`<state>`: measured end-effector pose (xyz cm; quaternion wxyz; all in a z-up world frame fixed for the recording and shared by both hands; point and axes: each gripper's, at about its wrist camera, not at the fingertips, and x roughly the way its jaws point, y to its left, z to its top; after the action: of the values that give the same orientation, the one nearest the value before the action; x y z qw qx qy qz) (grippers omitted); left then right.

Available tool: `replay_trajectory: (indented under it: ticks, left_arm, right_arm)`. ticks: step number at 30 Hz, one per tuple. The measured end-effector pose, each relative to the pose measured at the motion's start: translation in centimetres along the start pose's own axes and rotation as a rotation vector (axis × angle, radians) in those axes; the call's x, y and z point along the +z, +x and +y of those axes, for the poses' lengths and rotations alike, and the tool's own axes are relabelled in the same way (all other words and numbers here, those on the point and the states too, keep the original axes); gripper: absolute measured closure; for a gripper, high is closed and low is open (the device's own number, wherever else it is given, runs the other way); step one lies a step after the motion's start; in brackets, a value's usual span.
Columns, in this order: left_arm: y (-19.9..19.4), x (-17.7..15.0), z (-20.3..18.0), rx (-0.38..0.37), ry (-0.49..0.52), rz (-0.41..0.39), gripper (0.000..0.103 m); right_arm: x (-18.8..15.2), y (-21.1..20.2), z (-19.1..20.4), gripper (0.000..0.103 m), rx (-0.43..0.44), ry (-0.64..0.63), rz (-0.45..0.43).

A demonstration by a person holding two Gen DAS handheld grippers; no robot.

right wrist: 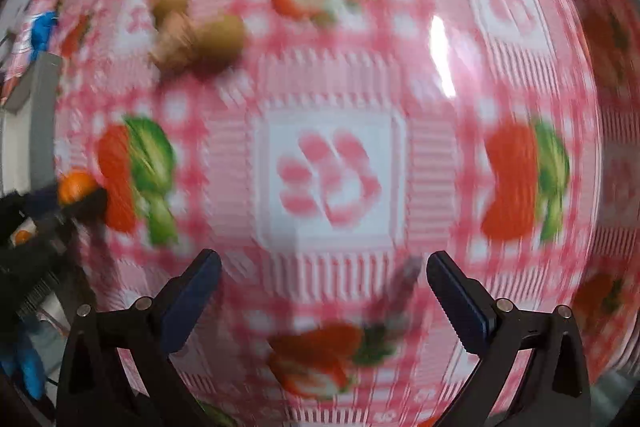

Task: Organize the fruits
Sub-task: 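Grasp the physalis husk with the right tool while the left tool holds the mandarin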

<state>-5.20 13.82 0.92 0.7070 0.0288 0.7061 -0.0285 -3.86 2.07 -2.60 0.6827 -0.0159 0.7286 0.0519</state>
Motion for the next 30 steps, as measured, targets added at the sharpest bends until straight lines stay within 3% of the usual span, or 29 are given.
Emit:
replay_trajectory:
  ticks: [8,10,12,15,17,18,21,30]
  left_arm:
    - [-0.3,0.0,0.1,-0.021,-0.037,0.003,0.063]
    - [-0.2,0.0,0.2,-0.020,-0.041,0.002,0.063]
    - [-0.3,-0.1,0.5,-0.023,-0.047,0.001,0.063]
    - [-0.3,-0.1,0.7,-0.029,-0.053,0.000,0.063]
    - [-0.3,-0.1,0.8,-0.030,-0.049,0.002,0.063]
    - [-0.3,-0.1,0.9,-0.030,-0.047,0.003,0.063]
    - [-0.4,-0.1,1.0,-0.044,-0.049,0.008,0.063]
    - [-0.6,-0.3,1.4,-0.063,-0.034,0.019,0.063]
  right_arm:
    - [5.3,-0.3,4.3,0.000,-0.027,-0.188,-0.086]
    - [6.2,-0.3,5.0,0.011,-0.025,-0.215,-0.097]
    - [6.9,-0.4,5.6,0.011,-0.049,-0.233,-0.114]
    - [8.0,-0.9,6.5,0.034,-0.052,-0.255,-0.135]
    - [8.5,-1.7,7.0,0.066,-0.040,-0.270,-0.147]
    - [9.0,-2.0,7.4,0.074,-0.030,-0.269,-0.145]
    - [9.9,-2.9,7.2,0.075,0.021,-0.224,-0.145]
    - [7.9,-4.0,4.3,0.074,0.110,-0.124,-0.114]
